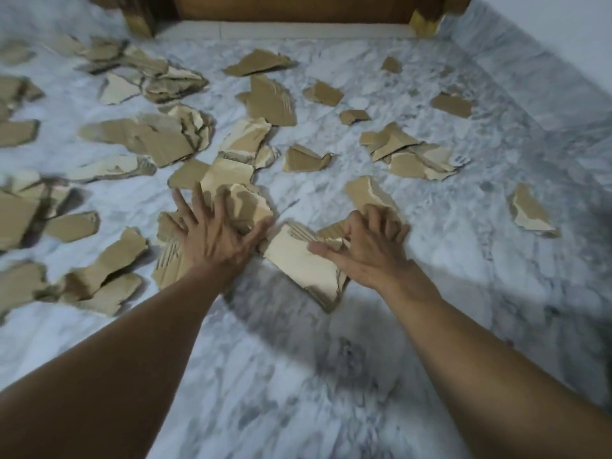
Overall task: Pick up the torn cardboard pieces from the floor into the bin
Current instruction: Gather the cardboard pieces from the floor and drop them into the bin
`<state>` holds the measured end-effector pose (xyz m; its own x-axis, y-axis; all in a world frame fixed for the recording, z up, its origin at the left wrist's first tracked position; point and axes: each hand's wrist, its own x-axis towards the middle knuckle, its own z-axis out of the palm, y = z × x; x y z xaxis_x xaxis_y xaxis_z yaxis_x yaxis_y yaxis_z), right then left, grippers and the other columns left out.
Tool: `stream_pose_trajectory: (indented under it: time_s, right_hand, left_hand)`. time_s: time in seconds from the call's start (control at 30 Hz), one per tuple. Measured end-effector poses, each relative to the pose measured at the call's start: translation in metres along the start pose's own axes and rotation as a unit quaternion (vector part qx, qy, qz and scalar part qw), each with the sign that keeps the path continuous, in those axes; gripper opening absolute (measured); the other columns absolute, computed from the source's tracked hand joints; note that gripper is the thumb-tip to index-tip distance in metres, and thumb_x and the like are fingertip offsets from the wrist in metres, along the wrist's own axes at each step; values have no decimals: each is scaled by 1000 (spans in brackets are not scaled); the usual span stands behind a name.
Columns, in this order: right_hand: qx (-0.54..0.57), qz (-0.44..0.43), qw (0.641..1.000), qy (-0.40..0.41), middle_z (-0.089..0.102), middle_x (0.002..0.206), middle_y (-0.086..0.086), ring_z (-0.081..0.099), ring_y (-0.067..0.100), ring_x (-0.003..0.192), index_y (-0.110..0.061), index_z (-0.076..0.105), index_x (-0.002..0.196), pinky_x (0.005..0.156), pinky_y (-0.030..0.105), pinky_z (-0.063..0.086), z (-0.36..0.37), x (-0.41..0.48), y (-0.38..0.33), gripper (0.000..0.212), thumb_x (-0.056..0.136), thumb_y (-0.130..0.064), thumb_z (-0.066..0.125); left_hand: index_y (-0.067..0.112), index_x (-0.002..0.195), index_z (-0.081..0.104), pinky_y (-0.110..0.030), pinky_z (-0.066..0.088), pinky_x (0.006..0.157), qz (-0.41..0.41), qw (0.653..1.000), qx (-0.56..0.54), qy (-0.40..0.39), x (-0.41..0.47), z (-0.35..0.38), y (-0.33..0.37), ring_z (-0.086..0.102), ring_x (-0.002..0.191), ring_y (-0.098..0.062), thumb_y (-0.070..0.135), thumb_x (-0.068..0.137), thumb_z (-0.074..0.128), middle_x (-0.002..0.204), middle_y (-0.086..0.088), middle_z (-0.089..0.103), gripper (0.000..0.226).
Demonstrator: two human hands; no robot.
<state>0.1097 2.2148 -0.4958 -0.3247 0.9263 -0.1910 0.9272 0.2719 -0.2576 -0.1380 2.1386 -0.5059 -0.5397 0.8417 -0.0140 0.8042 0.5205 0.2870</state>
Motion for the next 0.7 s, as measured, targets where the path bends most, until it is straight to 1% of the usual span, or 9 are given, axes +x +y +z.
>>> stream_pose_trajectory:
  time_s: [0.07, 0.13, 0.2, 0.3, 0.37, 0.47, 0.57, 0.63, 0.7]
  right_hand:
    - [-25, -4, 1000, -17, 11, 159, 11, 8, 40, 148, -31, 32, 128, 113, 72, 7, 6, -3, -18, 112, 46, -108, 28]
    - [-42, -27, 999, -12, 11, 163, 12, 11, 40, 148, -32, 13, 150, 113, 69, 13, 8, -5, -30, 126, 50, -106, 35]
    - [-63, -70, 995, 19, 14, 163, 10, 17, 39, 146, -35, 2, 155, 110, 63, 21, 4, -4, -30, 128, 52, -104, 38]
    - [-48, -18, 998, -35, -30, 162, 14, -25, 44, 148, -43, -29, 150, 109, 74, -8, -11, 11, -20, 144, 43, -106, 44]
    - [-33, 39, 994, -99, -38, 158, 16, -32, 46, 144, -45, -39, 143, 106, 78, -12, -19, 20, -14, 150, 39, -106, 49]
    - [-31, 44, 990, -131, -16, 165, 16, -14, 45, 150, -39, -32, 150, 112, 76, 2, -23, 29, -19, 153, 42, -100, 59]
    - [-34, 27, 992, -121, 7, 161, 15, 9, 42, 149, -31, -14, 157, 115, 63, 21, -31, 32, -34, 148, 52, -85, 75]
    - [19, 40, 990, -136, 12, 162, 17, 20, 41, 147, -29, -2, 159, 114, 56, 30, -36, 34, -42, 138, 59, -68, 85]
    - [64, 33, 988, -139, 30, 153, 14, 42, 36, 135, -29, 18, 155, 106, 49, 42, -35, 33, -45, 119, 62, -57, 88]
  left_hand:
    - [33, 159, 6, -66, 1, 118, 6, 1000, 13, -25, 7, -1, -4, 3, 152, -43, 92, 82, 16, 168, -11, 6, 97]
    - [31, 152, 25, -60, 20, 110, 0, 999, 40, -6, 11, -7, -6, 29, 137, -41, 90, 83, 19, 154, -16, 30, 91]
    - [25, 138, 43, -55, 29, 103, -10, 998, 51, 34, 13, -12, -6, 38, 126, -38, 93, 78, 25, 137, -19, 42, 93]
    - [14, 142, 38, -59, 19, 116, 9, 998, 48, 29, 21, -10, -12, 25, 144, -40, 99, 73, 22, 154, -22, 30, 111]
    - [11, 145, 33, -60, 24, 113, 5, 999, 50, 13, 26, -6, -15, 28, 142, -41, 99, 73, 18, 156, -20, 29, 115]
    - [13, 141, 35, -56, 34, 99, 15, 997, 49, 50, 27, -6, -13, 41, 124, -39, 97, 73, 27, 138, -19, 44, 108]
    - [14, 144, 30, -55, 38, 96, -16, 999, 36, 33, 32, -13, -10, 46, 119, -43, 95, 68, 41, 131, -25, 46, 113]
    - [17, 137, 34, -55, 43, 94, -37, 999, 30, 18, 36, -15, -7, 52, 112, -44, 99, 59, 44, 122, -23, 46, 114]
    - [18, 131, 34, -51, 49, 85, -46, 999, 12, 4, 38, -16, -6, 59, 104, -44, 98, 56, 51, 119, -19, 45, 111]
